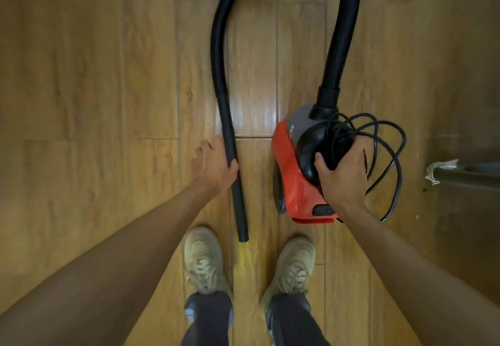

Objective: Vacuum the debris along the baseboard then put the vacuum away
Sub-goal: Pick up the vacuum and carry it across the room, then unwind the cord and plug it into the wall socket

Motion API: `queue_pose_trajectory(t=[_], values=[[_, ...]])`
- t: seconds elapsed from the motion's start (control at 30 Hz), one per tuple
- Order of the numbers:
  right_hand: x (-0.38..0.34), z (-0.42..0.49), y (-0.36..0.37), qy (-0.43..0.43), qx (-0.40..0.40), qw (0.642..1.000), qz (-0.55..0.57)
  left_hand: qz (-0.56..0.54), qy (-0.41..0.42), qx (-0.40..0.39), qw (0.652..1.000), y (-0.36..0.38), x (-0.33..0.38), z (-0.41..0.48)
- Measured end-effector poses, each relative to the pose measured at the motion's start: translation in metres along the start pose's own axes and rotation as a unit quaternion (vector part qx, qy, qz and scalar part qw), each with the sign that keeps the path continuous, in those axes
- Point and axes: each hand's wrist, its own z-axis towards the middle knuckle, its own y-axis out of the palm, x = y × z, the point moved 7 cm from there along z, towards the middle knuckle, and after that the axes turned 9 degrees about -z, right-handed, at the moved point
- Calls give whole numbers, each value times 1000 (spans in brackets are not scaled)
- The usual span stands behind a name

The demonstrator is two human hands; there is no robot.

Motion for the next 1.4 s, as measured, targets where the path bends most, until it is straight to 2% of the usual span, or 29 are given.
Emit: queue_pose_trajectory(t=[0.13, 0.33, 0.57, 0.9, 1.13, 1.4], values=[[-5, -9, -27, -6, -116, 988, -101, 63, 36, -24, 997, -68, 16, -34], [-36, -44, -88, -45, -183, 963, -192, 156, 87, -54, 982, -140, 52, -88], [-109, -101, -162, -136, -167, 948, -235, 202, 155, -48, 966, -204, 85, -160], [-173, -172, -255, -199, -118, 941, -245, 206, 211, -13, 955, -279, 118, -261], [-166, -223, -300, -201, -129, 937, -253, 203, 235, 12, 950, -284, 138, -334], [-118, -274, -359, -203, -112, 942, -242, 185, 260, 26, 947, -266, 176, -421]])
